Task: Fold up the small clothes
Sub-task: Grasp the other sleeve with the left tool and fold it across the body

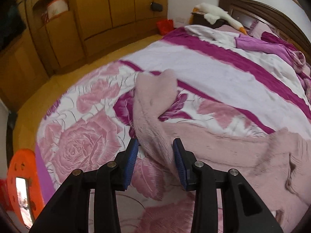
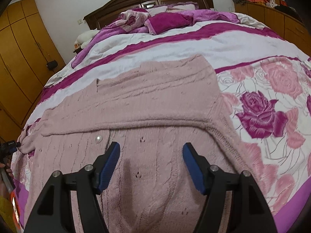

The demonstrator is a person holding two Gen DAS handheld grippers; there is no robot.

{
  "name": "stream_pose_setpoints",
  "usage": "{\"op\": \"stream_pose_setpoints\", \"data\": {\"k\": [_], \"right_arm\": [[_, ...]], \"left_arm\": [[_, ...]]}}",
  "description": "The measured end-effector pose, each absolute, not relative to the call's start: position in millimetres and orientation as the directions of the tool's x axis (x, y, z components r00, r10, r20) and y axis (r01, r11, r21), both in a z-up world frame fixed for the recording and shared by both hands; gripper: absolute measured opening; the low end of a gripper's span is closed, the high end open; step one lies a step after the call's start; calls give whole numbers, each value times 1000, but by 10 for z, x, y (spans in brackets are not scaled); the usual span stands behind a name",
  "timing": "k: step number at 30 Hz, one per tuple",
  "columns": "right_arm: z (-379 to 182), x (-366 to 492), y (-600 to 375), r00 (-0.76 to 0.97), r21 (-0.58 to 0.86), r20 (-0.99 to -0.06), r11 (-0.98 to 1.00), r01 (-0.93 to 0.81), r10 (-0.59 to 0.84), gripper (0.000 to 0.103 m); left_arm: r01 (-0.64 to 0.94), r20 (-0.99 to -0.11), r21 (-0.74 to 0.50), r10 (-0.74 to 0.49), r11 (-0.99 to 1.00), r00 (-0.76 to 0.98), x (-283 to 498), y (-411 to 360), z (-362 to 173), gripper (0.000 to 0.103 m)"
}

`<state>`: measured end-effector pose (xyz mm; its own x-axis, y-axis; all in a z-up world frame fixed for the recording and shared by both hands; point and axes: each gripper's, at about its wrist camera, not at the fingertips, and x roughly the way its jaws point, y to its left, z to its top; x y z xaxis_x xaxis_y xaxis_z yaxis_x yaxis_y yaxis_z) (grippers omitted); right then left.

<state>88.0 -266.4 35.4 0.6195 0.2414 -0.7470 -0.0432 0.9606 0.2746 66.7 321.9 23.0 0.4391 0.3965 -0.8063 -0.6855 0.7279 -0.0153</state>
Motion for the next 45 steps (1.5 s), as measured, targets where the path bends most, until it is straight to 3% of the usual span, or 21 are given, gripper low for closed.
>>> {"op": "stream_pose_setpoints", "data": {"k": [5,11,14,25,34,37,45], "right_arm": [[265,905,-2653,608,282,-757,959,-28,240,71],[206,895,-2657,607,288,-756,957,-26,244,71],[199,884,-2684,611,301,-750,953,-26,254,71],[186,872,-2722,622,329,-735,944,-23,271,71],[179,870,-2746,628,353,-723,936,-22,288,71],[178,869,-2745,630,358,-720,933,-22,291,71],[163,838,-2805,636,386,-707,922,-20,309,71]], "left_arm": [[-692,-822,-166,289,702,491,634,3373,74,15],[-686,-775,-380,191,621,603,579,3582,14,15],[-630,-723,-454,153,629,674,534,3595,60,0],[-332,-462,-573,39,749,886,460,3032,977,0],[-47,-288,-597,-160,801,944,717,2150,1621,0],[26,-285,-576,-230,817,931,882,1775,1695,0],[92,-386,-561,-359,823,850,1327,894,1363,0]]}}
